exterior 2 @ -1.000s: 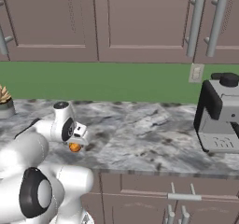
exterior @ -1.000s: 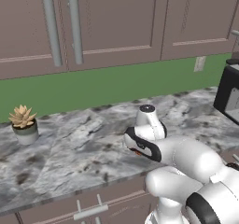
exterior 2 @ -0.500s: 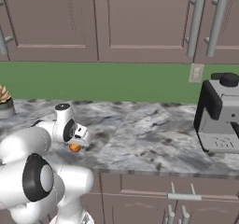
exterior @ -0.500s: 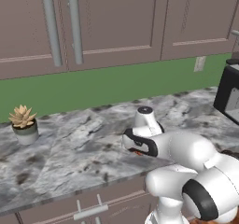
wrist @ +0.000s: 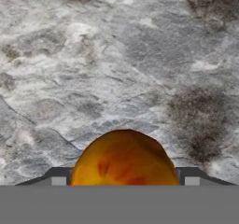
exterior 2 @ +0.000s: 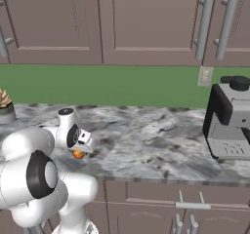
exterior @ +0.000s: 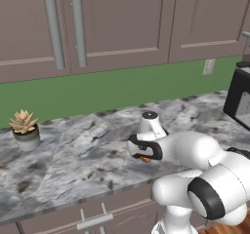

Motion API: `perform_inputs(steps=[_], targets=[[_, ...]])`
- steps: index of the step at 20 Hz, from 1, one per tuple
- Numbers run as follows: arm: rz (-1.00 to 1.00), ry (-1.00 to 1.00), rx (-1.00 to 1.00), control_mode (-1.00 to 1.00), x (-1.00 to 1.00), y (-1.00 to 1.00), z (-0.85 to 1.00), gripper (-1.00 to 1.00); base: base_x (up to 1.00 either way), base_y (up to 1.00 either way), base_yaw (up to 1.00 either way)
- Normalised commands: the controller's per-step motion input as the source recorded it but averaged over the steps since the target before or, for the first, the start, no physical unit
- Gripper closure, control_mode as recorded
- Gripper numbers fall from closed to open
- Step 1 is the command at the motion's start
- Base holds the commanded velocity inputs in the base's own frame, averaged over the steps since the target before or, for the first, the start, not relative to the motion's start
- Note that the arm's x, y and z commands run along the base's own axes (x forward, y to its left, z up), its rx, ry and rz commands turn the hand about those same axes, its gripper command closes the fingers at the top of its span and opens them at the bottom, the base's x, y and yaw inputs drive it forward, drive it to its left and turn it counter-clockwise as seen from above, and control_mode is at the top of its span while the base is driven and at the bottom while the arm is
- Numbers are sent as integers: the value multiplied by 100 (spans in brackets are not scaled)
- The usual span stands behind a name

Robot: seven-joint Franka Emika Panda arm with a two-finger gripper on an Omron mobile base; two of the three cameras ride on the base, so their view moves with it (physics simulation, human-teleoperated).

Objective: Place the beer and liquor on the top shelf of the fridge to keep them out of children's reach, and place the peach on lower shelves for easy access.

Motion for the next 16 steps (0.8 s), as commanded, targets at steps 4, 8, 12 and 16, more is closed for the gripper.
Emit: perform_inputs(steps=[4, 8, 12, 16], targets=[[0, 1, 0, -100, 0, 0, -21, 100, 0, 0, 0], [-1, 2, 0, -100, -2, 0, -10, 100, 0, 0, 0], [-2, -3, 0, -100, -13, -1, 16, 100, 0, 0, 0], [0, -27, 2, -100, -27, -12, 50, 100, 0, 0, 0]])
